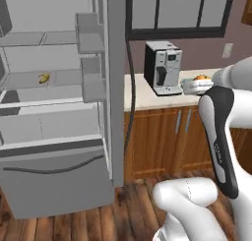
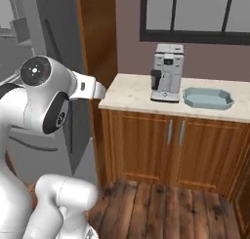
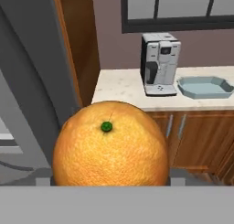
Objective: Pick the orange and banana from the fridge and place them inside the tupperware on the counter.
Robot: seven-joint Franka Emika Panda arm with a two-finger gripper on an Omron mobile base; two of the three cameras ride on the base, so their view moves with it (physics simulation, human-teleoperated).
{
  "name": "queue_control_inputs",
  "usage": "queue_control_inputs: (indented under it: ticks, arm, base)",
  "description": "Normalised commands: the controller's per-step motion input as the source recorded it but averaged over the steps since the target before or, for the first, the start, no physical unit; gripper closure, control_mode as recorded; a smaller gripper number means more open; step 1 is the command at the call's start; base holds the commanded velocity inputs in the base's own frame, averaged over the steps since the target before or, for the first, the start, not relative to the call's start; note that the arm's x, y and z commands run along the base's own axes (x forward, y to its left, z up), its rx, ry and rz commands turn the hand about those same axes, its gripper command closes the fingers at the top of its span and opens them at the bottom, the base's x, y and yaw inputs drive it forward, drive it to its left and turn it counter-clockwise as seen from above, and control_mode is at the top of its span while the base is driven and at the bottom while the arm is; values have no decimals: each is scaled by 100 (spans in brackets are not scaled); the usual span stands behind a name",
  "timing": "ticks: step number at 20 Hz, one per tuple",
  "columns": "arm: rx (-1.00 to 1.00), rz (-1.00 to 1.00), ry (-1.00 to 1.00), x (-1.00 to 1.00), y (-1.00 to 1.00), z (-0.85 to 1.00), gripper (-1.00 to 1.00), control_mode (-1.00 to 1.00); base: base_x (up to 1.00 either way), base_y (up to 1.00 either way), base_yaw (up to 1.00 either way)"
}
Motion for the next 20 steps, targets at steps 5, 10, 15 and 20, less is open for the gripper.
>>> queue_control_inputs:
  ticks: [5, 10, 15, 20]
  arm:
    - [0, 0, 0, 0, 0, 0, 100, 100]
    - [0, 0, 0, 0, 0, 0, 100, 100]
    - [0, 0, 0, 0, 0, 0, 100, 100]
    - [0, 0, 0, 0, 0, 0, 100, 100]
  base:
    - [0, -100, 0]
    - [5, -87, 0]
    - [54, -16, 0]
    - [95, 1, 0]
